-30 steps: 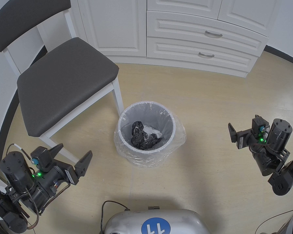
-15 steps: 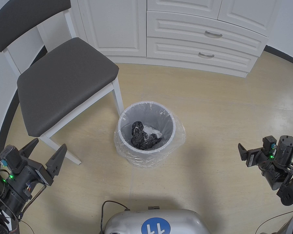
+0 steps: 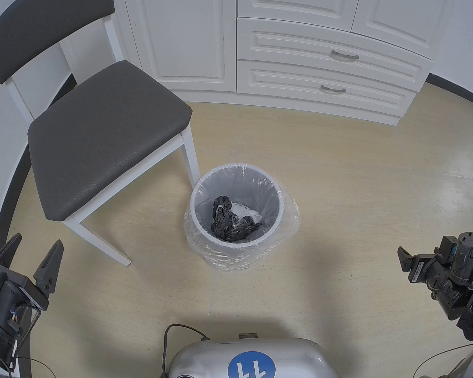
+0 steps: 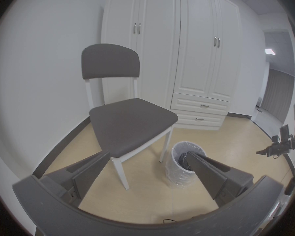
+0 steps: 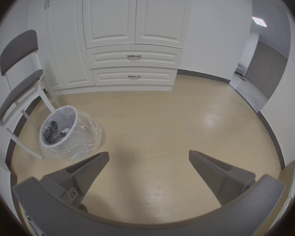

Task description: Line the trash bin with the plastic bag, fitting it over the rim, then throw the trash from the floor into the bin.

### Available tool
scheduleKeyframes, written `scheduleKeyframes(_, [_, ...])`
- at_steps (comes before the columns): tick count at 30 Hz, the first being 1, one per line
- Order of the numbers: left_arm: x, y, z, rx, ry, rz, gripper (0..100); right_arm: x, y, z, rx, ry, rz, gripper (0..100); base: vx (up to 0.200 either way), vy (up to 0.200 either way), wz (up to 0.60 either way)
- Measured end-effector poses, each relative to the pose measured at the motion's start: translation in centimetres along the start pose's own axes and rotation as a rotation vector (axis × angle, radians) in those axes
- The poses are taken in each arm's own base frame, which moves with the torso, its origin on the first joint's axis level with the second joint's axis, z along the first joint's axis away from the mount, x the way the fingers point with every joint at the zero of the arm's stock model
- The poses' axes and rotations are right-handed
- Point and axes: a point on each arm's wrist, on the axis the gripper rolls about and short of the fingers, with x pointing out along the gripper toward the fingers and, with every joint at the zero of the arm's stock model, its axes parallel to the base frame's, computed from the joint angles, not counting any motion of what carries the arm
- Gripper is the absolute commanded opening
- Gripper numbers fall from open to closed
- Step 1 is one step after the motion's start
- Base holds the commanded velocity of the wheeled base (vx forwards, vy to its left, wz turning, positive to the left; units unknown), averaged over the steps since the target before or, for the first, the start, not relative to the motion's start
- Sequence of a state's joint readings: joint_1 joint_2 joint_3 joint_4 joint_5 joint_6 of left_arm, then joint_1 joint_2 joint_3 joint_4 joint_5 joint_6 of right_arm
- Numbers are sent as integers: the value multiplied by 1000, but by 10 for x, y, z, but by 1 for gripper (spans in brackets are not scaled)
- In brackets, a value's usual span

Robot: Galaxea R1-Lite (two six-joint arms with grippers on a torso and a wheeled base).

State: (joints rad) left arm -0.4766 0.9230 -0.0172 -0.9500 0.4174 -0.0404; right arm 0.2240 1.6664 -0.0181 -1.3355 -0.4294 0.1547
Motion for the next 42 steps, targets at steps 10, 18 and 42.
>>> scheduleKeyframes(10, [-11,7,6,17,-62,80,100,-39,-16,7,-21,34,-17,100,0,0,0])
scheduleKeyframes(18, [-18,13,10,42,-109,141,100,-88,-38,12,14,-44,1,100,0,0,0])
scheduleKeyframes(42, [-52,30,20,97,-283,307,100,-190,-87,-10,138,-498,-86,100,0,0,0])
